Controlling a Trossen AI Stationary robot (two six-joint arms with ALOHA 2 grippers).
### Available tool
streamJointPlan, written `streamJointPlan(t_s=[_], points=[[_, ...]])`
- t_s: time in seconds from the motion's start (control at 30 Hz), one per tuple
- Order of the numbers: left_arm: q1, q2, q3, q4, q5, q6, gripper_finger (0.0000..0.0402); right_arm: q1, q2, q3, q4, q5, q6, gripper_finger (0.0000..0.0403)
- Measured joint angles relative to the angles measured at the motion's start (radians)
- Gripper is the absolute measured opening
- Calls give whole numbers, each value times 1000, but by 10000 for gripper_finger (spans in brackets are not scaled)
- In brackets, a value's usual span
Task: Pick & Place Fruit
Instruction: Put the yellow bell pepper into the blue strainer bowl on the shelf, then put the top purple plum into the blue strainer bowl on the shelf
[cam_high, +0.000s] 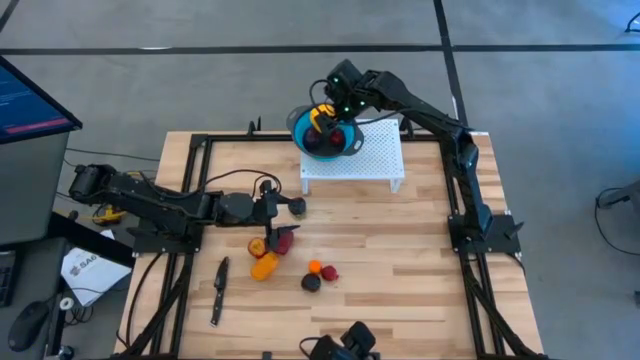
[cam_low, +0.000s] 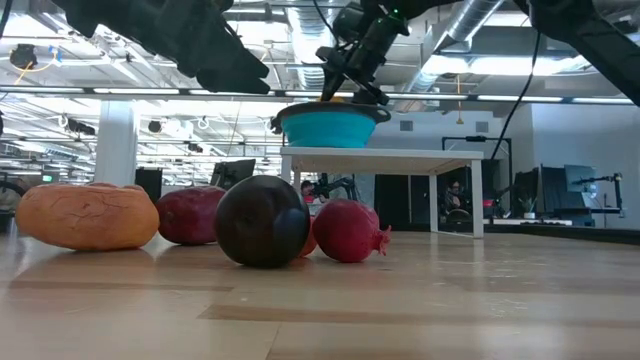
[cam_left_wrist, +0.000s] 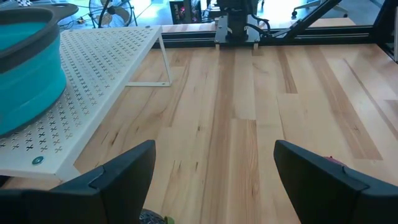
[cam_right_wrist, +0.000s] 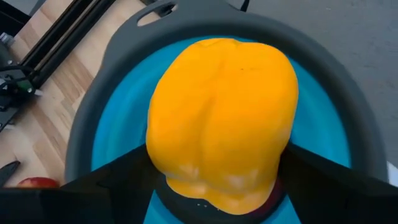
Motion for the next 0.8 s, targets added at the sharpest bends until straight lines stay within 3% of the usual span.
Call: streamJointPlan(t_s=[0.3,0.47,0.8], points=[[0,0,0,0,0,0,319,-4,-1,-12,22,16,13,358],[0,0,0,0,0,-3,319,4,-1,-14,41,82,8,348],[0,0,0,0,0,-3,319,58,-10,39,78,119,-58,325]])
